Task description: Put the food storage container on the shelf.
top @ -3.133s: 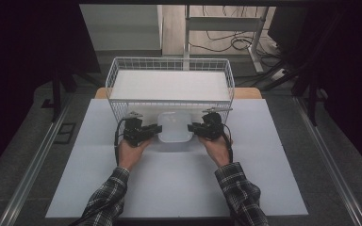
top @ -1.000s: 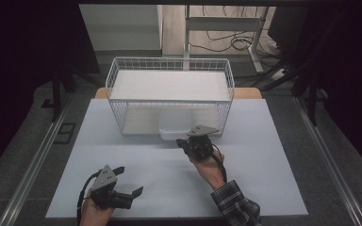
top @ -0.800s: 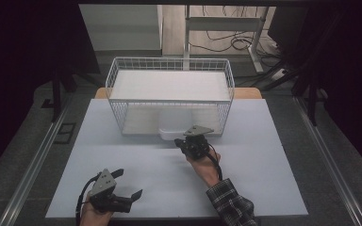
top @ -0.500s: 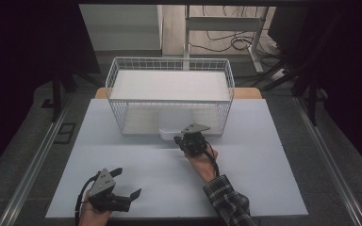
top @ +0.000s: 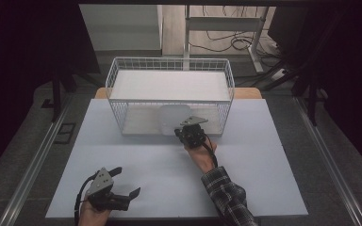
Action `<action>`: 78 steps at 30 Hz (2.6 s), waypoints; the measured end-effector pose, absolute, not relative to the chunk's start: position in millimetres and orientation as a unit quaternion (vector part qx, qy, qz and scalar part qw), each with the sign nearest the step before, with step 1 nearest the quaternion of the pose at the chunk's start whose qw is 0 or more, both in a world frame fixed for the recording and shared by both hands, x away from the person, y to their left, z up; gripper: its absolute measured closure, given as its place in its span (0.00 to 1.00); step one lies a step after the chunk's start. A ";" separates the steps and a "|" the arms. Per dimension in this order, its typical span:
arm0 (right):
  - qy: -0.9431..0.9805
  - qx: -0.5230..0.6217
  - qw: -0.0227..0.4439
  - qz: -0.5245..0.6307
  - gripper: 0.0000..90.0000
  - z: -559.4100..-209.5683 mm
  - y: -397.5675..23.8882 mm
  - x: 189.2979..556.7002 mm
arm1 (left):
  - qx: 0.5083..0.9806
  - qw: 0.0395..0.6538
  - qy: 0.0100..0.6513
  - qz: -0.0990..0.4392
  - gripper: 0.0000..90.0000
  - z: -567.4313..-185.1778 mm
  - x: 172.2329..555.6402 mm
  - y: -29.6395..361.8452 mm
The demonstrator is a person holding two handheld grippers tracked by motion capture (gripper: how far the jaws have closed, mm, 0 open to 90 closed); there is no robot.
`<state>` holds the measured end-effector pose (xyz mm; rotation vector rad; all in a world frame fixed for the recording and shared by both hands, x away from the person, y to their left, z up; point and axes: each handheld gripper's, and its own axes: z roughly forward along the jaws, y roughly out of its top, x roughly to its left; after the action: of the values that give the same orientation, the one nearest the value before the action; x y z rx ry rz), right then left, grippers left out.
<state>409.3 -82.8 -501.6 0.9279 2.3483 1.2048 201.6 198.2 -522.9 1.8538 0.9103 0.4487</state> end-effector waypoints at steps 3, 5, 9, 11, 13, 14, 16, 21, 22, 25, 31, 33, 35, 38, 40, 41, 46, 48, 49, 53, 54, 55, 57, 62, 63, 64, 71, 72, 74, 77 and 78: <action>0.825 0.331 0.172 0.425 1.00 -501.5 -81.0 414.5 | 0.763 0.493 0.376 0.182 0.02 -522.7 201.8 198.6; 0.826 0.329 0.176 0.423 1.00 -501.3 -79.9 417.6 | 0.763 0.493 0.375 0.183 0.02 -522.8 201.9 198.7; 0.824 0.333 0.179 0.422 1.00 -501.4 -77.7 423.2 | 0.763 0.493 0.376 0.184 0.02 -522.8 202.1 199.1; 0.824 0.335 0.176 0.422 1.00 -501.2 -76.8 426.0 | 0.762 0.494 0.376 0.185 0.02 -523.1 202.3 199.2; 0.823 0.336 0.177 0.424 0.99 -500.6 -75.7 427.9 | 0.761 0.494 0.377 0.184 0.02 -522.9 202.3 199.5; 0.822 0.336 0.177 0.425 1.00 -500.5 -74.9 428.9 | 0.761 0.494 0.377 0.184 0.02 -522.9 202.4 199.6; 0.823 0.336 0.179 0.423 1.00 -500.4 -73.6 431.1 | 0.761 0.495 0.377 0.185 0.02 -523.1 202.5 199.4; 0.823 0.340 0.178 0.418 0.99 -501.4 -70.7 434.2 | 0.760 0.494 0.378 0.187 0.02 -522.5 202.1 199.7; 0.823 0.340 0.178 0.419 0.99 -501.4 -70.7 433.4 | 0.760 0.494 0.379 0.186 0.02 -522.5 202.1 199.9; 0.826 0.337 0.173 0.418 0.95 -500.9 -70.7 430.5 | 0.759 0.492 0.383 0.185 0.02 -522.4 202.3 200.3; 0.824 0.341 0.164 0.422 0.77 -499.7 -72.5 425.7 | 0.761 0.486 0.386 0.189 0.02 -522.8 202.5 199.9; 0.823 0.342 0.162 0.423 0.72 -499.8 -73.4 424.4 | 0.762 0.485 0.386 0.188 0.02 -523.2 202.8 199.5; 0.823 0.344 0.159 0.423 0.66 -499.9 -74.7 422.3 | 0.762 0.485 0.385 0.189 0.02 -522.8 202.4 199.2; 0.824 0.344 0.156 0.423 0.59 -498.5 -76.7 418.8 | 0.761 0.487 0.387 0.186 0.02 -522.2 202.4 200.3; 0.824 0.343 0.156 0.423 0.56 -497.0 -77.9 416.6 | 0.759 0.489 0.389 0.183 0.02 -522.2 202.8 201.0; 0.824 0.342 0.153 0.424 0.54 -496.1 -78.5 415.4 | 0.759 0.489 0.389 0.181 0.02 -522.3 202.9 201.3; 0.824 0.340 0.149 0.428 0.45 -491.0 -83.7 407.7 | 0.759 0.490 0.391 0.174 0.02 -522.5 203.5 201.5; 0.825 0.337 0.150 0.427 0.43 -489.3 -86.4 403.6 | 0.760 0.489 0.391 0.174 0.02 -522.6 203.7 201.3; 0.826 0.336 0.150 0.428 0.41 -489.1 -87.5 402.6 | 0.760 0.489 0.392 0.173 0.02 -522.7 203.7 201.3; 0.828 0.335 0.140 0.427 0.36 -488.5 -92.4 395.5 | 0.760 0.488 0.395 0.170 0.02 -523.2 204.2 201.5; 0.829 0.335 0.137 0.426 0.35 -488.5 -93.8 392.8 | 0.760 0.488 0.395 0.169 0.02 -523.2 204.3 201.5; 0.830 0.333 0.137 0.426 0.33 -488.5 -94.6 391.3 | 0.760 0.487 0.395 0.169 0.02 -523.2 204.3 201.5; 0.830 0.331 0.135 0.428 0.30 -488.2 -96.7 387.5 | 0.761 0.486 0.396 0.169 0.02 -523.3 204.3 201.3; 0.832 0.325 0.126 0.432 0.21 -487.7 -103.8 376.7 | 0.764 0.482 0.398 0.163 0.02 -523.4 204.9 200.8; 0.832 0.325 0.124 0.432 0.19 -488.0 -105.8 373.9 | 0.764 0.481 0.398 0.161 0.02 -523.4 205.1 200.7; 0.832 0.326 0.123 0.432 0.18 -488.2 -107.2 372.3 | 0.765 0.480 0.399 0.159 0.02 -523.4 205.2 200.4; 0.836 0.324 0.113 0.428 0.08 -488.1 -121.2 358.1 | 0.768 0.472 0.403 0.158 0.02 -524.1 205.7 200.5; 0.837 0.323 0.110 0.427 0.07 -487.8 -123.1 355.7 | 0.768 0.472 0.403 0.158 0.02 -524.1 205.8 200.9; 0.840 0.322 0.109 0.423 0.05 -487.0 -127.5 349.5 | 0.769 0.469 0.404 0.159 0.02 -524.0 205.8 201.3; 0.841 0.321 0.110 0.420 0.04 -486.4 -133.4 342.0 | 0.769 0.467 0.406 0.160 0.02 -524.0 206.0 202.1; 0.841 0.322 0.110 0.421 0.03 -486.0 -135.7 339.4 | 0.769 0.467 0.407 0.160 0.02 -523.9 206.0 202.2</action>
<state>339.4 -135.7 -486.0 0.9464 2.4708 1.2357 206.0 202.2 -523.9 1.8873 0.9981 0.3931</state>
